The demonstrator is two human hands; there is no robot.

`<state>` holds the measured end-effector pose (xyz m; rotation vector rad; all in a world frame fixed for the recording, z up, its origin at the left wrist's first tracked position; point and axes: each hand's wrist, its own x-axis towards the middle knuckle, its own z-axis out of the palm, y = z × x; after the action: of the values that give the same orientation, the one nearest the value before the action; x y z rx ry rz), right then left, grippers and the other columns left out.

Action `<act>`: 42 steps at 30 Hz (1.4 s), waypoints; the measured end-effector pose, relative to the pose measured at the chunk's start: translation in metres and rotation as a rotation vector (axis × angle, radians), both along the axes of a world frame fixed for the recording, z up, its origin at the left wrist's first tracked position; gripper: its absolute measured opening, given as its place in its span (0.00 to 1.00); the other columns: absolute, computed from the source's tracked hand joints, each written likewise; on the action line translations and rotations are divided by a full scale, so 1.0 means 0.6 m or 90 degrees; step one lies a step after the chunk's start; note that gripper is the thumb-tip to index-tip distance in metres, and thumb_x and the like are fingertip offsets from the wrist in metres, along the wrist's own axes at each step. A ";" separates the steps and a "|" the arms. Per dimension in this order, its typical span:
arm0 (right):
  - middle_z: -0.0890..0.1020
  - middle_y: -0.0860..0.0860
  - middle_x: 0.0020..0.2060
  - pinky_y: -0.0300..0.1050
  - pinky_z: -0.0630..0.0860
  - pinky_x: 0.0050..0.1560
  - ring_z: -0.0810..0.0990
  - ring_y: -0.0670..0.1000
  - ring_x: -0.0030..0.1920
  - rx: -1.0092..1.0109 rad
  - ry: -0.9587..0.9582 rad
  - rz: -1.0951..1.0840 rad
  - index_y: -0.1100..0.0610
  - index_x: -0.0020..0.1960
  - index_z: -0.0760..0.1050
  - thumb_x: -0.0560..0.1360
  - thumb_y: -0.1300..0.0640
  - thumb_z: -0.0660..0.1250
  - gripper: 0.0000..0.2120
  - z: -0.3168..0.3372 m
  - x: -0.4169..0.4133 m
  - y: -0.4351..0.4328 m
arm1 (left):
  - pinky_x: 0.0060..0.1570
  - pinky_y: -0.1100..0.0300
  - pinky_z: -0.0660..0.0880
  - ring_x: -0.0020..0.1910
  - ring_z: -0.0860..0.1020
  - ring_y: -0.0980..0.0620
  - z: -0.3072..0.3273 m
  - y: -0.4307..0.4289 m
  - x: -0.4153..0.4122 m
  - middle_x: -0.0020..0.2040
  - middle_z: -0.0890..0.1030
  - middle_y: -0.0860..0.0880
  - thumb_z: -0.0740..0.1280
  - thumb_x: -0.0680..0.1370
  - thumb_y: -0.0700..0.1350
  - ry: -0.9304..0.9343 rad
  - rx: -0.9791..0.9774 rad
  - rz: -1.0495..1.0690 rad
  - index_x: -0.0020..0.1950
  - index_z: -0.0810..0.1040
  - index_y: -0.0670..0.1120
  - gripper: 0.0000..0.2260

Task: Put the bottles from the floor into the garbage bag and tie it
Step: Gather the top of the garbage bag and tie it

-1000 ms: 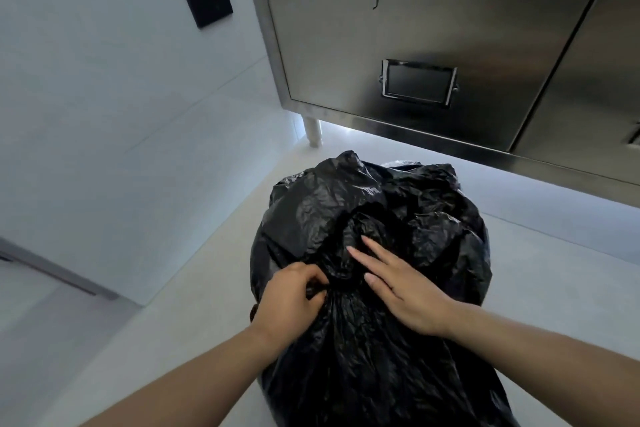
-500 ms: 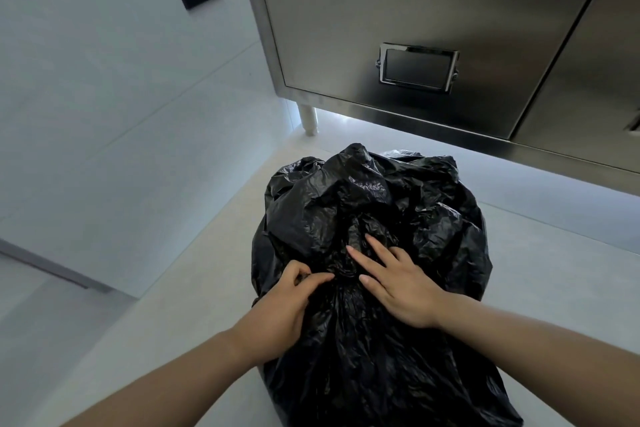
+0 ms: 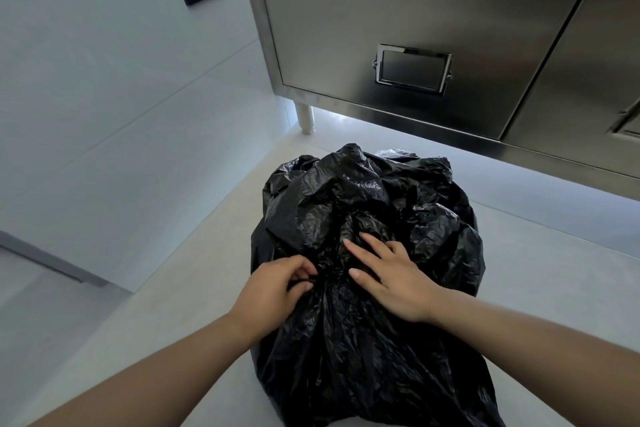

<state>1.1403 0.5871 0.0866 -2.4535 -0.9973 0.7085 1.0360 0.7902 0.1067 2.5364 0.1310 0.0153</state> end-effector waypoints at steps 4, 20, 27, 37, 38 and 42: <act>0.38 0.43 0.76 0.68 0.49 0.68 0.39 0.59 0.75 -0.058 0.050 0.008 0.27 0.68 0.37 0.63 0.21 0.48 0.38 -0.019 -0.025 0.022 | 0.46 0.68 0.72 0.43 0.77 0.62 -0.023 -0.013 -0.013 0.42 0.80 0.57 0.70 0.73 0.43 0.029 -0.053 0.040 0.48 0.79 0.52 0.06; 0.51 0.45 0.73 0.59 0.73 0.60 0.53 0.57 0.71 -0.054 -0.093 0.033 0.34 0.72 0.42 0.63 0.29 0.65 0.46 -0.153 -0.082 0.014 | 0.64 0.67 0.63 0.65 0.69 0.54 -0.112 0.016 -0.073 0.67 0.66 0.53 0.57 0.80 0.53 0.183 0.035 -0.087 0.70 0.68 0.55 0.18; 0.72 0.46 0.59 0.39 0.67 0.62 0.72 0.50 0.59 0.116 0.013 0.020 0.44 0.67 0.69 0.67 0.48 0.74 0.30 -0.134 -0.058 0.009 | 0.63 0.72 0.57 0.69 0.64 0.57 -0.107 0.040 -0.079 0.71 0.62 0.54 0.64 0.74 0.61 0.228 0.027 -0.115 0.72 0.63 0.58 0.28; 0.72 0.40 0.65 0.30 0.63 0.65 0.68 0.34 0.64 0.285 0.109 -0.007 0.32 0.67 0.62 0.66 0.52 0.76 0.37 0.004 -0.012 -0.022 | 0.62 0.71 0.61 0.67 0.67 0.56 -0.036 0.032 -0.055 0.69 0.63 0.55 0.65 0.77 0.47 0.055 0.009 -0.095 0.71 0.61 0.63 0.26; 0.70 0.38 0.67 0.28 0.61 0.65 0.65 0.33 0.66 0.288 0.096 0.002 0.32 0.70 0.58 0.67 0.51 0.76 0.40 0.018 -0.008 -0.024 | 0.62 0.70 0.62 0.67 0.67 0.56 -0.025 0.031 -0.050 0.69 0.64 0.54 0.65 0.77 0.46 0.034 0.009 -0.092 0.71 0.61 0.63 0.26; 0.59 0.24 0.66 0.23 0.62 0.59 0.60 0.26 0.65 0.280 0.021 0.040 0.31 0.71 0.43 0.69 0.46 0.71 0.44 0.072 0.008 -0.029 | 0.61 0.70 0.62 0.66 0.67 0.57 0.010 0.028 -0.033 0.68 0.65 0.54 0.64 0.77 0.45 -0.022 -0.010 -0.057 0.70 0.63 0.63 0.24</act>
<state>1.1454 0.5698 0.1301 -2.0321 -1.0889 0.4831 1.0159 0.8068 0.1125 2.5226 0.0035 0.0226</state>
